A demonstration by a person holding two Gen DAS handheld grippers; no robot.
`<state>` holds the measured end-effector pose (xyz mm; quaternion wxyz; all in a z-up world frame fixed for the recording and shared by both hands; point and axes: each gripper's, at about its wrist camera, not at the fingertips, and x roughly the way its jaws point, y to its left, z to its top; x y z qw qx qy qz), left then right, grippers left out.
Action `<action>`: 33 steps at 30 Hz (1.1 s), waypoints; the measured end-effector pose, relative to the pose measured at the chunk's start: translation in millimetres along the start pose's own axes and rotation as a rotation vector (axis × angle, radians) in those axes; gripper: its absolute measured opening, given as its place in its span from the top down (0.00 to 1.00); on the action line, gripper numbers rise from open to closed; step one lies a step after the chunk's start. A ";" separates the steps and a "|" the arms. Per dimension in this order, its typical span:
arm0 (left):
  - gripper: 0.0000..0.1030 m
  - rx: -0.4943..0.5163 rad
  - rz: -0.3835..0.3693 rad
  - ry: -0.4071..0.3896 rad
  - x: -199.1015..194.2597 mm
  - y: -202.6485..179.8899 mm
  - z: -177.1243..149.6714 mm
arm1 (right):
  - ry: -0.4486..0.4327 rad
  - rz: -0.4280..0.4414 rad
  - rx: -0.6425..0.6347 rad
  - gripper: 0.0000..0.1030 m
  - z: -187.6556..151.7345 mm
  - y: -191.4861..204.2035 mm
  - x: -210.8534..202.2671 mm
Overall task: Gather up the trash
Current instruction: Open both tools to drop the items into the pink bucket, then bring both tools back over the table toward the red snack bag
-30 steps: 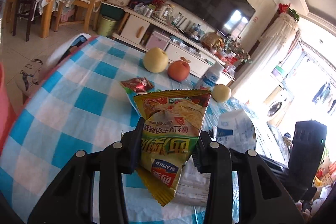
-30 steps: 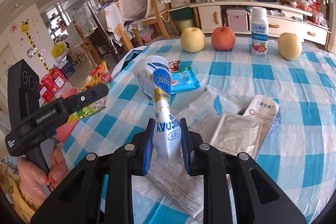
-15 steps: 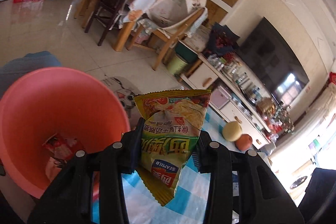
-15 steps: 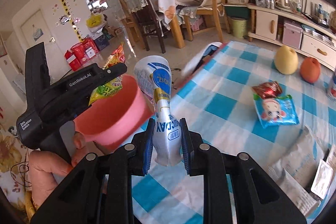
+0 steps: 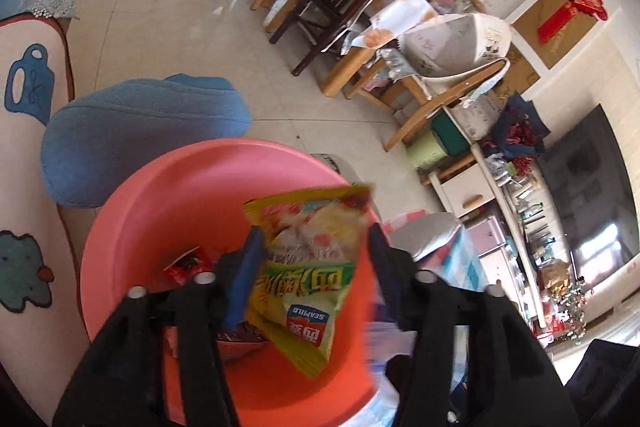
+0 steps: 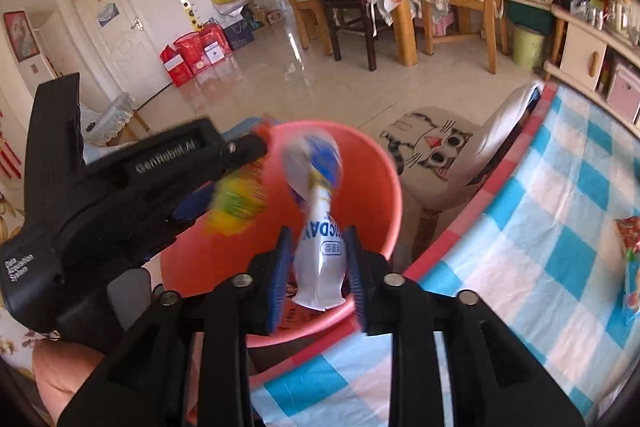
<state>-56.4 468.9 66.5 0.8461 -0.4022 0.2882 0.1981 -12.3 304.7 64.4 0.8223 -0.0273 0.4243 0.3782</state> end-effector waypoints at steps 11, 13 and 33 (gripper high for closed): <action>0.14 0.083 0.066 -0.094 -0.5 -22.1 2.1 | -0.082 -0.094 0.109 0.12 -31.4 -31.5 -31.1; 0.14 0.093 0.035 -0.112 -3.5 -25.9 -0.8 | -0.086 -0.109 0.113 0.12 -38.4 -36.4 -37.8; 0.04 0.304 -0.319 -0.235 -44.9 -102.7 -55.3 | -0.216 -0.230 0.136 0.07 -102.5 -78.6 -117.8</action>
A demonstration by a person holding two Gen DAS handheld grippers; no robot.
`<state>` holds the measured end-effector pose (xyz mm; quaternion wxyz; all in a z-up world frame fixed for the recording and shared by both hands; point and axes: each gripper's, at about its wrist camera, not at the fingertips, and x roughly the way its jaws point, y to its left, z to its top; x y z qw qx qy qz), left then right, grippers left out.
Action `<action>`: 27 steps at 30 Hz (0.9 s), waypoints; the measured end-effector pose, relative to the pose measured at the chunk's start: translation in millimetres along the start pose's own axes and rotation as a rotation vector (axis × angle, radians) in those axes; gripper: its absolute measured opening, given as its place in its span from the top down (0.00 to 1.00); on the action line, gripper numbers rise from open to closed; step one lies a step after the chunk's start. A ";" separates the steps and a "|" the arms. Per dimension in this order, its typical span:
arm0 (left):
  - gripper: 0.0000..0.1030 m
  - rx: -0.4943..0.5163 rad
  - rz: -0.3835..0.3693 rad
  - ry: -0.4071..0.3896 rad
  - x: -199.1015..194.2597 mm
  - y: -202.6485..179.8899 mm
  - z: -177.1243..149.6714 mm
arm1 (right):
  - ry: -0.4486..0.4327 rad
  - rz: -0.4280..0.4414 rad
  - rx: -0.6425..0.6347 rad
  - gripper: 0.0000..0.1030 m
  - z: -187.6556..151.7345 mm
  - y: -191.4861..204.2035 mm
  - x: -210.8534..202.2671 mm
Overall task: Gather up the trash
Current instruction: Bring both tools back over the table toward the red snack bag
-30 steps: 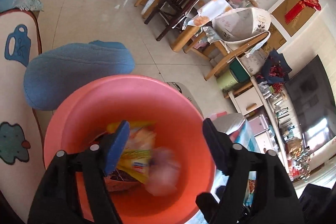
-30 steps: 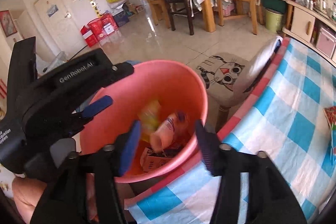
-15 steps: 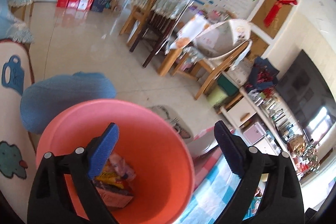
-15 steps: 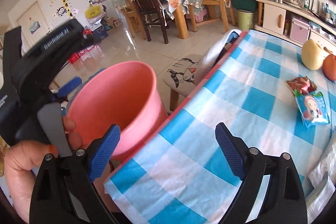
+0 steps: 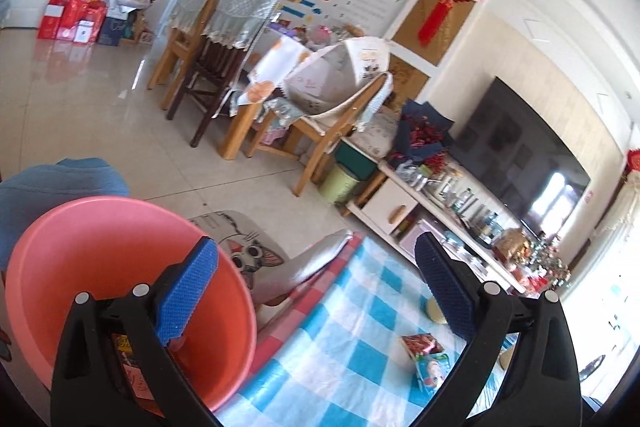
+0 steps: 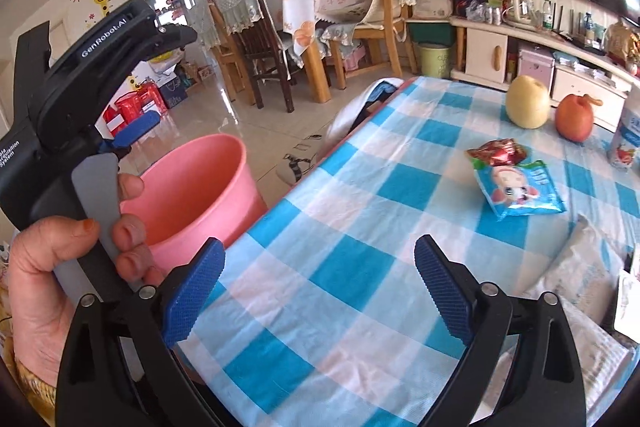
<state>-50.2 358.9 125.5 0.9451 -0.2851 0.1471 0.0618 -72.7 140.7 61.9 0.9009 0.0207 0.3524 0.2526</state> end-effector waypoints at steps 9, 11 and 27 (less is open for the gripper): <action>0.04 0.222 -0.116 0.002 -5.2 -58.2 -22.2 | 0.008 -0.055 -0.016 0.05 -15.1 -18.6 -23.8; 0.04 0.264 -0.142 0.003 -4.6 -70.8 -29.0 | 0.007 -0.061 -0.008 0.05 -18.9 -23.8 -28.8; 0.04 0.407 -0.184 0.093 9.4 -114.0 -73.0 | 0.017 -0.082 0.060 0.05 -35.8 -66.2 -61.9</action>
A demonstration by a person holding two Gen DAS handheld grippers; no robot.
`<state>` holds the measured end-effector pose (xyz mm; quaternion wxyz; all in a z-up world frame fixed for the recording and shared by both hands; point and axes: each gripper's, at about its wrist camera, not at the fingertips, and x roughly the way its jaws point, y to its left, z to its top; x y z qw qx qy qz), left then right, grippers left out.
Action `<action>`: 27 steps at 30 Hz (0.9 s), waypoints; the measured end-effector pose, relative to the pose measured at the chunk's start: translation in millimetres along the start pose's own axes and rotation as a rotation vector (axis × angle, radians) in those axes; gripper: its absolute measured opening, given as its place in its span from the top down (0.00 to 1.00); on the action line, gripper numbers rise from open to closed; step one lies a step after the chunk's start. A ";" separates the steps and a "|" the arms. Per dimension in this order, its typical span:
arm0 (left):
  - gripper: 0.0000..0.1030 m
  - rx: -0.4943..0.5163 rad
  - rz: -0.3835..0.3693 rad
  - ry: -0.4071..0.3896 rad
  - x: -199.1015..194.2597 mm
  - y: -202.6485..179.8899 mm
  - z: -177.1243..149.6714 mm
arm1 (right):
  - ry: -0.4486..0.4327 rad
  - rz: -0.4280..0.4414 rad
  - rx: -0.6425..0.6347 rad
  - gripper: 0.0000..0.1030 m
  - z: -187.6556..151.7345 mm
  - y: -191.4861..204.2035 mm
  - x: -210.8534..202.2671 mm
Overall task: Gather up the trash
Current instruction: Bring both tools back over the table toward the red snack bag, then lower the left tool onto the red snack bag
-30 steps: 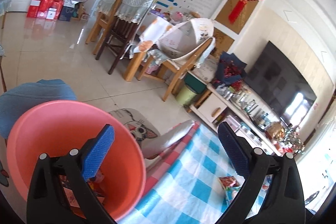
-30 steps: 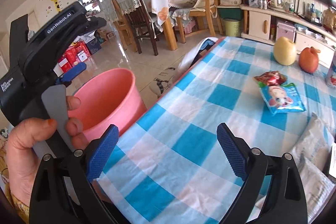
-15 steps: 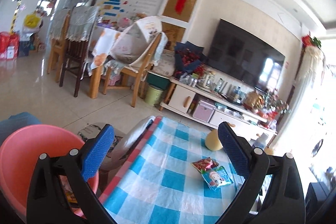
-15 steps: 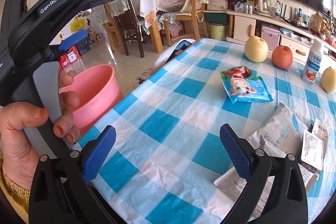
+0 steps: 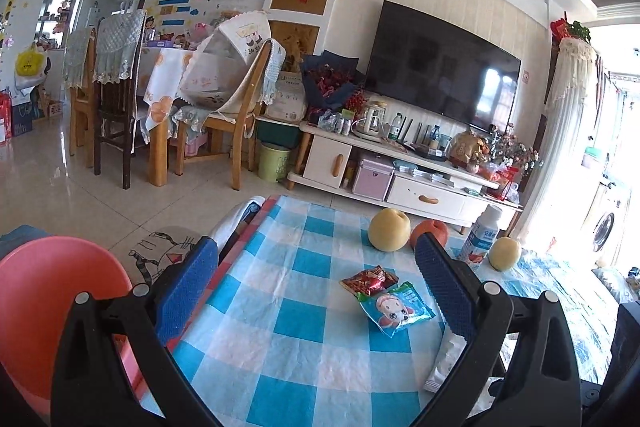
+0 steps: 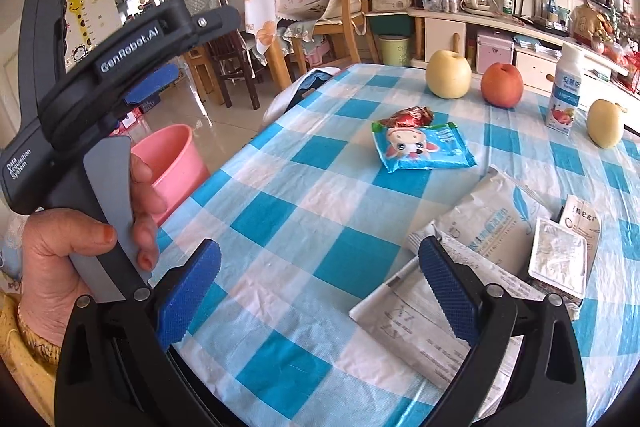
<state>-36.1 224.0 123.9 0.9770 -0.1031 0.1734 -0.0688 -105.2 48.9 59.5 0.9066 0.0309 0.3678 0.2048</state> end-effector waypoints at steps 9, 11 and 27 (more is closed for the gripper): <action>0.04 0.029 0.011 0.129 22.5 -19.8 -13.5 | -0.017 0.003 0.052 0.05 1.0 -29.1 -16.9; 0.04 0.044 0.009 0.146 26.3 -24.3 -16.1 | -0.022 0.006 0.061 0.05 2.3 -34.3 -21.1; 0.04 0.189 -0.034 0.228 72.0 -67.8 -28.4 | -0.014 0.004 0.151 0.05 2.2 -84.1 -39.5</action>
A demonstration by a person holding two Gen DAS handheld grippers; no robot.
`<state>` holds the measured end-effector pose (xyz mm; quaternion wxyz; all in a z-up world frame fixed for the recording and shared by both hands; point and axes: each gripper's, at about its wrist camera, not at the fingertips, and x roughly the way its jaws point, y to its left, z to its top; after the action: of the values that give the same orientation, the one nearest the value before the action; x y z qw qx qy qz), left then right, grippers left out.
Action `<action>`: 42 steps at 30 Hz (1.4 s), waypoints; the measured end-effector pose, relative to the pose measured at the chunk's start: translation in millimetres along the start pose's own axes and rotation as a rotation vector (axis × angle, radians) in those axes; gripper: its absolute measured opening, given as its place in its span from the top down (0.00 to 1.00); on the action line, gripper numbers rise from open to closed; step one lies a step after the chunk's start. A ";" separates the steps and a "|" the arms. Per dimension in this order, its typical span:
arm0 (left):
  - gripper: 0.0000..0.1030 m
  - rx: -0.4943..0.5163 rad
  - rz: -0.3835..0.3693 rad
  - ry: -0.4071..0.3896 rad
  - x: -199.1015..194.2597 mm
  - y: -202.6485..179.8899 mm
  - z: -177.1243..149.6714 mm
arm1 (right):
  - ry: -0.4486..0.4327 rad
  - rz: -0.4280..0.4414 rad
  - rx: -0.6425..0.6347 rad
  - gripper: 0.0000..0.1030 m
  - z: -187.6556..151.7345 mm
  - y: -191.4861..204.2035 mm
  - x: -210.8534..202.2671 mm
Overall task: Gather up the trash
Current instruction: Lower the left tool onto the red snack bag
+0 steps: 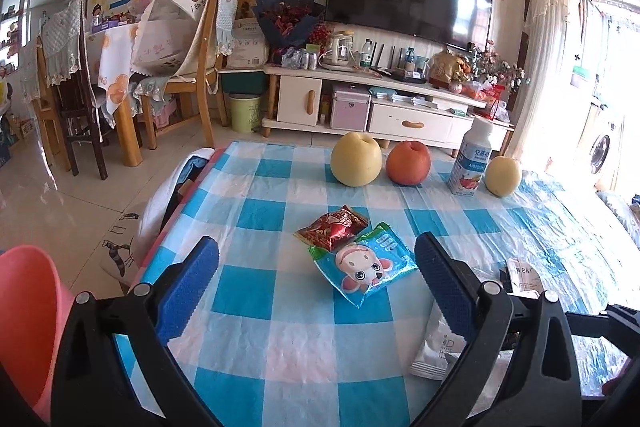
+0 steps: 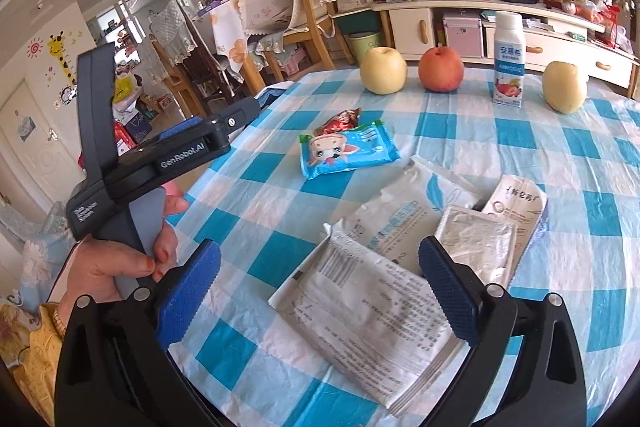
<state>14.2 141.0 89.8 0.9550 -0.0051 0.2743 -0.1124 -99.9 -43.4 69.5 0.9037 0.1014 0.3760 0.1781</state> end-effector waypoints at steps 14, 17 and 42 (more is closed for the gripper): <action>0.23 0.092 -0.020 0.167 101.8 -9.3 17.2 | 0.012 -0.073 0.125 0.05 6.4 -65.2 -9.6; 0.23 0.104 -0.044 0.194 119.1 -9.8 17.7 | 0.032 -0.087 0.170 0.05 2.5 -80.7 -3.4; 0.49 0.135 -0.093 0.321 172.8 -25.7 10.0 | 0.111 -0.201 0.093 0.19 -7.0 -87.0 35.3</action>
<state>156.5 77.9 9.7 0.8908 0.0645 0.4147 -0.1741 -60.4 -108.7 14.3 0.8891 0.0951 0.4416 0.0741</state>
